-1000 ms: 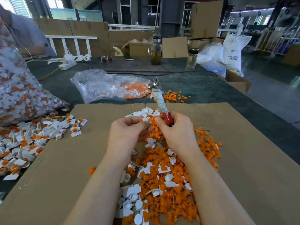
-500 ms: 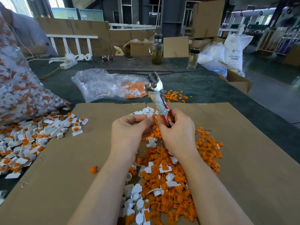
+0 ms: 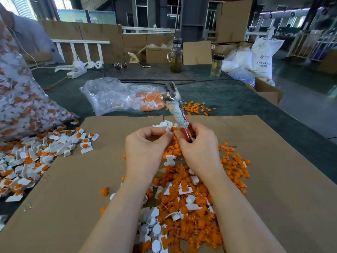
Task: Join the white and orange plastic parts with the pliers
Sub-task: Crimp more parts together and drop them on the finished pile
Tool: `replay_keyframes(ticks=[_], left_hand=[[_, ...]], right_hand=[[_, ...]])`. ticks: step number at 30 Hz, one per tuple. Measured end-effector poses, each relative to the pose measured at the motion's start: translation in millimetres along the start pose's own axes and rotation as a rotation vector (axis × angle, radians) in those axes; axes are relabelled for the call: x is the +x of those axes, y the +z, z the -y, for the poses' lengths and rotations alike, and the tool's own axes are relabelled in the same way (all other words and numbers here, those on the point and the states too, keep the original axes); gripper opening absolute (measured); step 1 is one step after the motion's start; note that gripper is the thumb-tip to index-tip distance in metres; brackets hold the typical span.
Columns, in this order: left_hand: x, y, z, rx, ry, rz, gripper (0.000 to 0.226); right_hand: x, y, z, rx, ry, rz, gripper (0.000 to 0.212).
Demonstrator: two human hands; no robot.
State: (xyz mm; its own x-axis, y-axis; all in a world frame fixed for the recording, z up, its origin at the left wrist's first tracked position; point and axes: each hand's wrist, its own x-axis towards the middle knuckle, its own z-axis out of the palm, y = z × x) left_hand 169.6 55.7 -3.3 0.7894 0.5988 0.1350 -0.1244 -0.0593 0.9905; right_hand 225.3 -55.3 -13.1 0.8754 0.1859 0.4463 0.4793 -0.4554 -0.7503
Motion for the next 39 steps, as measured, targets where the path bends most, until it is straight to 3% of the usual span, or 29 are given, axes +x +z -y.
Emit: replay_keyframes(ticks=[10, 14, 19, 22, 25, 28, 31, 35, 39], left_hand=[[7, -2, 5, 0.052, -0.063, -0.130, 0.014], [8, -7, 4, -0.010, -0.098, -0.144, 0.008], [11, -13, 2, -0.101, -0.154, -0.190, 0.009], [12, -16, 3, -0.108, -0.157, -0.206, 0.011], [13, -19, 4, -0.110, -0.153, -0.215, 0.011], [15, -20, 3, -0.133, -0.163, -0.233, 0.011], [15, -22, 1, -0.203, -0.177, -0.278, 0.009], [18, -28, -1, -0.331, -0.162, -0.400, 0.010], [24, -36, 0, -0.427, -0.157, -0.511, 0.011]], right_hand=[[0, 0, 0, -0.019, 0.056, 0.005, 0.014], [7, -14, -8, -0.244, 0.122, -0.063, 0.017], [10, -47, -34, -0.580, 0.398, -0.284, 0.023], [11, -64, -48, -0.640, 0.610, -0.344, 0.030], [12, -68, -53, -0.635, 0.660, -0.361, 0.024], [14, -60, -47, -0.433, 0.516, -0.235, 0.021], [12, -43, -30, -0.252, 0.300, 0.054, 0.018], [6, -14, -10, -0.388, 0.051, 0.356, 0.012], [3, -4, -11, -0.487, -0.018, 0.452, 0.018]])
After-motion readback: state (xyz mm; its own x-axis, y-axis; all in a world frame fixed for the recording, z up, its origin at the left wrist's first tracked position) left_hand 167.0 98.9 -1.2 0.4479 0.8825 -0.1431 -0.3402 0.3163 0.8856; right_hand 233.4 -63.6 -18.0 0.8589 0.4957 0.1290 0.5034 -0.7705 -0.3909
